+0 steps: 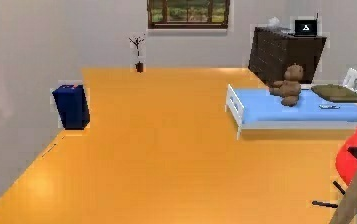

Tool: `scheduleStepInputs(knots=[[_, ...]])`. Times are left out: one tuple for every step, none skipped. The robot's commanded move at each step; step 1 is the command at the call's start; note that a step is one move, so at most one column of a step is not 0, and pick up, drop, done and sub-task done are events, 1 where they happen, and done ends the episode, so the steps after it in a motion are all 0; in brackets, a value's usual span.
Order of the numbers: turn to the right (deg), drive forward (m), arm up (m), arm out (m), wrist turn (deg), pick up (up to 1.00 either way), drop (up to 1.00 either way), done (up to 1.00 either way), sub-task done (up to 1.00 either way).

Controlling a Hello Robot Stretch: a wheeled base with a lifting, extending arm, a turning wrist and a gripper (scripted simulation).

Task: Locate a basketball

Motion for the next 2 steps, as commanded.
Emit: scheduleStepInputs(knots=[[0.0,0.85,0.0,0.0,0.0,0.0,0.0,0.0,0.0],[0.0,1.0,0.0,0.0,0.0,0.0,0.0,0.0,0.0]])
